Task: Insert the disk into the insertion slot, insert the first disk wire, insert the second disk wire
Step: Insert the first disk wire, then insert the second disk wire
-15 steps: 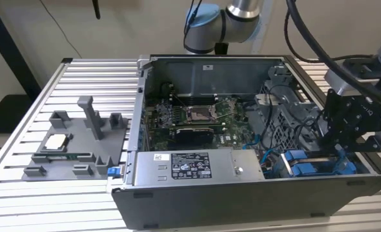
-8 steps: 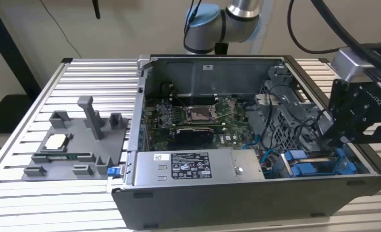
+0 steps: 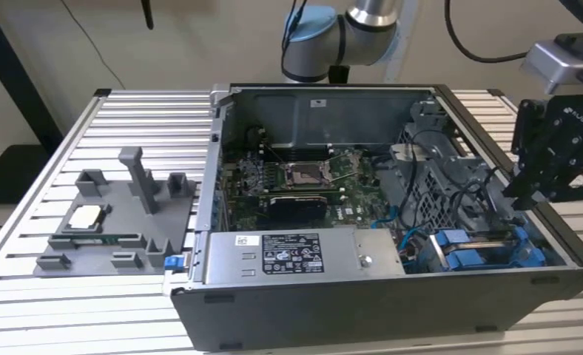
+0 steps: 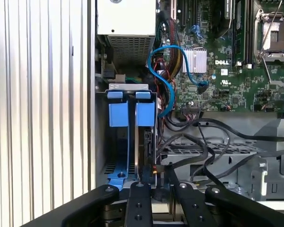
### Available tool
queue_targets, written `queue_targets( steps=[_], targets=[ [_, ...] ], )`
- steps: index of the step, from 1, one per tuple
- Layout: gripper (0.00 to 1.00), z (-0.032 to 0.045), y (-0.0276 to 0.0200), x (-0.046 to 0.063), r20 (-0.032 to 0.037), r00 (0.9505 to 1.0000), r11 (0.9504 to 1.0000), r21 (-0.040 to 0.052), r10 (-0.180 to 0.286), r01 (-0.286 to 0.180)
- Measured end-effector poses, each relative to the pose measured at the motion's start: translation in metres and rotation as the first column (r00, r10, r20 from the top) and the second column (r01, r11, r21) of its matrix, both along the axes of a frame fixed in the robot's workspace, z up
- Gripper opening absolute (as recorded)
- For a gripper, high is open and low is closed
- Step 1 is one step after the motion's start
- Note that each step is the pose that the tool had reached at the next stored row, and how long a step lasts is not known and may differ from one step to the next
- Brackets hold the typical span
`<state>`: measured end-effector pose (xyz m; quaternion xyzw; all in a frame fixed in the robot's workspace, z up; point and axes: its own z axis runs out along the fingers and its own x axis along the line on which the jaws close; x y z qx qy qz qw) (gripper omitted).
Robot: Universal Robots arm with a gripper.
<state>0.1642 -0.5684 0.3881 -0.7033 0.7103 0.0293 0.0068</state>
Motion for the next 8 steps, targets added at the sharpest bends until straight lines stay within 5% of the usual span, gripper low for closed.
queue_targets(
  steps=[2, 8],
  targets=[
    [0.26, 0.0066, 0.0003, -0.0011, 0.0000, 1.0000, 1.0000, -0.0003, 0.000, 0.000],
    [0.26, 0.0069, 0.0003, 0.0009, 0.0002, 1.0000, 1.0000, -0.0006, 0.000, 0.000]
  ],
)
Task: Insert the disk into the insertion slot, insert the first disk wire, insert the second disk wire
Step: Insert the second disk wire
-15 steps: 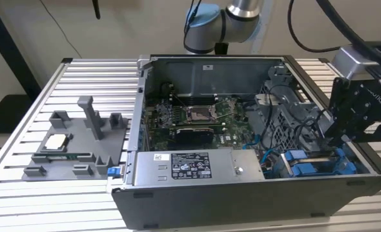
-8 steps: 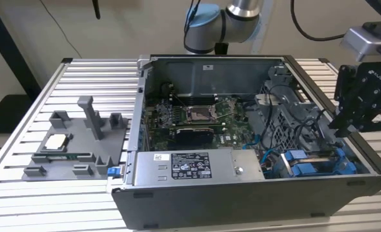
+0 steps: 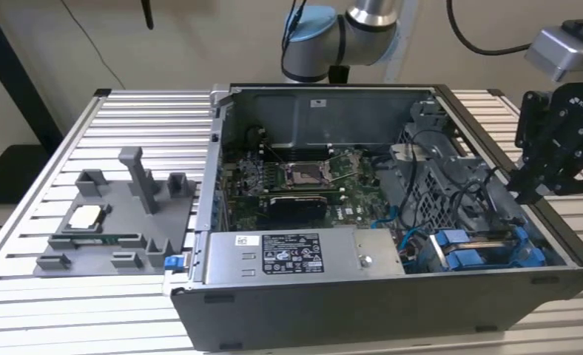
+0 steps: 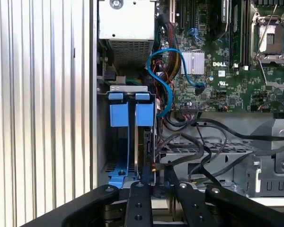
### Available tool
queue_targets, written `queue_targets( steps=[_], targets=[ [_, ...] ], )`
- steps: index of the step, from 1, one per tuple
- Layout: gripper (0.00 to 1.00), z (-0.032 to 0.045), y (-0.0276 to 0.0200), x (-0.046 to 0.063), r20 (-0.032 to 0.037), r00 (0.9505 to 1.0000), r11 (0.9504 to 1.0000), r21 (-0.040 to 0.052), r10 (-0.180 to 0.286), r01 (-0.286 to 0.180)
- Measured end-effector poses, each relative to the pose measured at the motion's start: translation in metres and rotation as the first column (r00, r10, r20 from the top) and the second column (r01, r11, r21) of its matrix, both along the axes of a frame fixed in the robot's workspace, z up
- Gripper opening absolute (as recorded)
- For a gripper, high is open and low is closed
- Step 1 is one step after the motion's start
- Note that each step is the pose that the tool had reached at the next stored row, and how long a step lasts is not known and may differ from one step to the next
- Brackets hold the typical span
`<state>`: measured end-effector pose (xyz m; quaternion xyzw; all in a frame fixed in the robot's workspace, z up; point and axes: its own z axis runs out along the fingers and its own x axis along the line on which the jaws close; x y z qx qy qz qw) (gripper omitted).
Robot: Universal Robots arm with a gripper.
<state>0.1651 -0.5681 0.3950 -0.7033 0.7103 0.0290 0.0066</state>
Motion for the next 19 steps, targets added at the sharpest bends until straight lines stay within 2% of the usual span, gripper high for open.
queue_targets(
  steps=[6, 10, 16, 19],
  targets=[
    [0.26, -0.0001, 0.0005, 0.010, -0.0005, 1.0000, 1.0000, 0.0001, 0.002, -0.002],
    [0.26, -0.0002, 0.0037, 0.012, -0.0005, 1.0000, 1.0000, 0.0002, 0.003, -0.003],
    [0.26, -0.0001, 0.0243, 0.013, -0.0011, 1.0000, 1.0000, -0.0015, 0.003, -0.003],
    [0.26, -0.0001, 0.0329, 0.013, -0.0017, 1.0000, 1.0000, -0.0016, 0.003, -0.003]
  ],
)
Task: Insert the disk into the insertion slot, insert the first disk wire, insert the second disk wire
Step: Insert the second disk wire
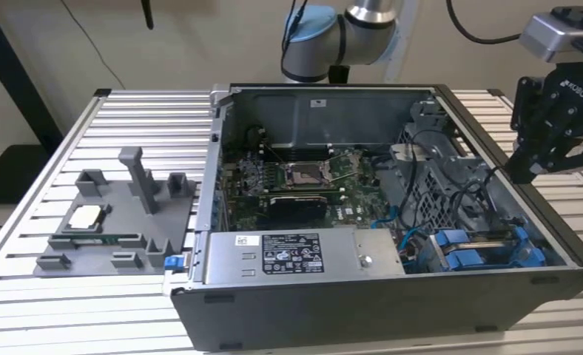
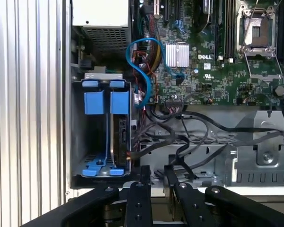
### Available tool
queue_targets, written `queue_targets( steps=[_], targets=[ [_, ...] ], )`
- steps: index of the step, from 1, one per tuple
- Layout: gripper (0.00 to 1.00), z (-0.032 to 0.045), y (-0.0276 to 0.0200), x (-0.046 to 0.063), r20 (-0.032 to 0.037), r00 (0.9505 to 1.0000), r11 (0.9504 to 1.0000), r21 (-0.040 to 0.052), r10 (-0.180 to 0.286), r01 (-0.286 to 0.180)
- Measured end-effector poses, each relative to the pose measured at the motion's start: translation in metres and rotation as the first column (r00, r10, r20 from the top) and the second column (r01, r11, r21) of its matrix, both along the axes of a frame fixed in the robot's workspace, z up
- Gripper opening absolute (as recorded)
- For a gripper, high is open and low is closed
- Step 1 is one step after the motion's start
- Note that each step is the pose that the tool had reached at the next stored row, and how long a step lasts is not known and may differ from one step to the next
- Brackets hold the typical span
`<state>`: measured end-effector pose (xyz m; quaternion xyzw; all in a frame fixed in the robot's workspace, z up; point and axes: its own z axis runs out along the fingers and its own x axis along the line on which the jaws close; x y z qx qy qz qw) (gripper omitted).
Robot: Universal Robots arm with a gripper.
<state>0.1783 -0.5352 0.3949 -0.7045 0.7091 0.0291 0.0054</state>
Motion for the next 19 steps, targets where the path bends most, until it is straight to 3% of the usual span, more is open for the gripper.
queue_targets(
  steps=[4, 11, 19],
  targets=[
    [0.26, 0.0000, 0.0070, 0.002, -0.0007, 1.0000, 1.0000, 0.0001, 0.000, 0.000],
    [0.26, -0.0002, 0.0126, 0.010, -0.0009, 1.0000, 1.0000, 0.0000, 0.000, 0.000],
    [0.26, -0.0043, 0.0143, 0.014, -0.0008, 1.0000, 1.0000, 0.0000, 0.000, 0.000]
  ],
)
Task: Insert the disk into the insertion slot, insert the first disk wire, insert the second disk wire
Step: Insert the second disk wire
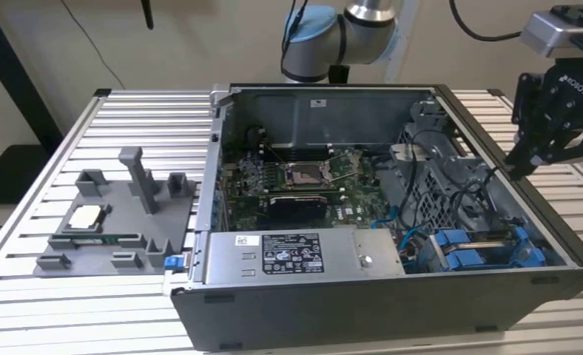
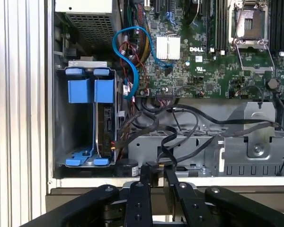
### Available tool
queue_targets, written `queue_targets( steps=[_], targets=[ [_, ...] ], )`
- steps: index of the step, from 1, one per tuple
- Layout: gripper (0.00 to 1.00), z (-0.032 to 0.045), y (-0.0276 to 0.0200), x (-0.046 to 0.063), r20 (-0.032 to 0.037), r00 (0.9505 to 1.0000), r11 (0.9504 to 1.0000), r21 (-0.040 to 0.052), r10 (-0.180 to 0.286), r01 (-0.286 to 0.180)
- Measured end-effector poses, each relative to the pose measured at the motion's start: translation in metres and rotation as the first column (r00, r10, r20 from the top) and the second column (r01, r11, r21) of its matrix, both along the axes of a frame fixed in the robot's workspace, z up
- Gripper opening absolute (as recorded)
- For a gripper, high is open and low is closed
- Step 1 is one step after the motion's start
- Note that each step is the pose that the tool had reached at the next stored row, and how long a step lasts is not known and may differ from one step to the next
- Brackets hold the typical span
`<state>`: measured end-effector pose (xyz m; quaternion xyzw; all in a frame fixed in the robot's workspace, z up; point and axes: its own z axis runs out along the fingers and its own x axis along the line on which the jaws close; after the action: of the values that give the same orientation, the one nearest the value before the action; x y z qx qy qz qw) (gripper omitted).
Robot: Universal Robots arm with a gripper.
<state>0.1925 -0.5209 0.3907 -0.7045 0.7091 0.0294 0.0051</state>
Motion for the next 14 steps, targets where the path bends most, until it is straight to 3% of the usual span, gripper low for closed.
queue_targets(
  steps=[8, 11, 12, 14],
  targets=[
    [0.26, -0.0057, -0.0003, 0.0028, 0.0000, 1.0000, 1.0000, 0.0002, 0.000, 0.000],
    [0.24, -0.0069, -0.0026, 0.0030, 0.0000, 1.0000, 1.0000, 0.0040, 0.000, 0.000],
    [0.17, -0.0070, -0.0037, 0.0029, 0.0000, 1.0000, 1.0000, 0.0053, 0.000, 0.000],
    [0.17, -0.0071, -0.0062, 0.0029, -0.0001, 1.0000, 1.0000, 0.0072, 0.000, 0.000]
  ],
)
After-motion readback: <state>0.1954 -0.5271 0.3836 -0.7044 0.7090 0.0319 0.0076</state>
